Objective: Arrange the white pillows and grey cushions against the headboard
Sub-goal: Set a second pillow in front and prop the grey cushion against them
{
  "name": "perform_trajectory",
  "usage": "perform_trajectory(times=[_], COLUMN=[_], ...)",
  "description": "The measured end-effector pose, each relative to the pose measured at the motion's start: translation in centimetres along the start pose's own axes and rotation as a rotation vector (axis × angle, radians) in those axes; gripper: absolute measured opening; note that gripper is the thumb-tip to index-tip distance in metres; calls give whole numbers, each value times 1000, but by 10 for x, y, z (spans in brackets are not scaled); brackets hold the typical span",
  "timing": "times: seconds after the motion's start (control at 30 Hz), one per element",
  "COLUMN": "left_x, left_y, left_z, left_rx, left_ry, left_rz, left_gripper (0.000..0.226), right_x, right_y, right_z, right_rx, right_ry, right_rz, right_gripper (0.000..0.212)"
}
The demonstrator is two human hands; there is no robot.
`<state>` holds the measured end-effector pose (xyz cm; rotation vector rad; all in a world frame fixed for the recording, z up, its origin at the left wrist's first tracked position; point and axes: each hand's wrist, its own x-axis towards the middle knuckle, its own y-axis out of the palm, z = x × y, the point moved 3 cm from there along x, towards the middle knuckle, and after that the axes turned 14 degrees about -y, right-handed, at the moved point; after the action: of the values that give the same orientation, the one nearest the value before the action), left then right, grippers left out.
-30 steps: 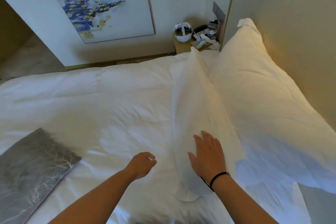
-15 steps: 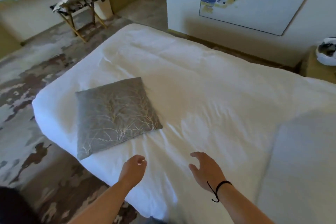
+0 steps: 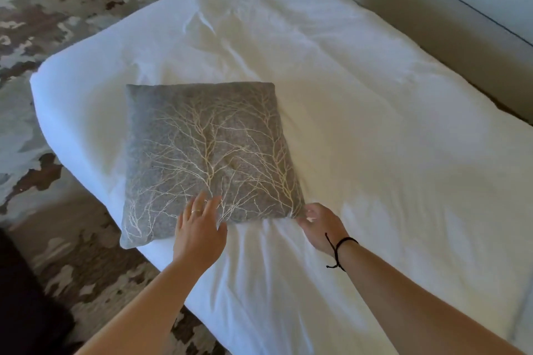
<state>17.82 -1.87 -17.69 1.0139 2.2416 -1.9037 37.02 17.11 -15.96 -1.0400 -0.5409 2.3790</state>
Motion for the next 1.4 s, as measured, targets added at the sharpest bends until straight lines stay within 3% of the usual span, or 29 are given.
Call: perform_trajectory(times=[0.13,0.23,0.4,0.53,0.6,0.7,0.73,0.8,0.9,1.13,1.27,1.4], left_x=[39,51,55,54,52,48,46,38,15,-91,-188,-317], left_y=[28,49,66,59,54,40,35,24,13,18,35,68], left_z=[-6,-5,3,3,2,-1,-2,-2,-16,-134,-216,-284], left_rx=[110,149,173,168,164,156,158,143,112,-44,-131,-116], left_ry=[58,57,66,59,51,40,45,73,153,444,685,874], left_rz=[0,-25,-101,-105,-92,-68,-59,-34,4,133,274,492], left_gripper=[80,92,97,97,98,99,100,105,110,112,112,88], right_x=[60,89,114,117,112,92,84,58,7,-160,-274,-400], right_y=[11,26,29,24,21,10,6,0,-20,-128,-188,-220], right_z=[2,-3,-7,2,10,25,28,34,38,17,-17,-96], right_rx=[110,107,205,394,456,424,401,376,400,251,32,-37], right_ry=[114,165,303,290,249,147,99,14,-68,-217,-154,15], right_rz=[-59,-76,-103,-100,-97,-160,-198,-250,-307,-625,-805,-1003], right_gripper=[59,55,88,56,52,30,35,48,49,52,47,46])
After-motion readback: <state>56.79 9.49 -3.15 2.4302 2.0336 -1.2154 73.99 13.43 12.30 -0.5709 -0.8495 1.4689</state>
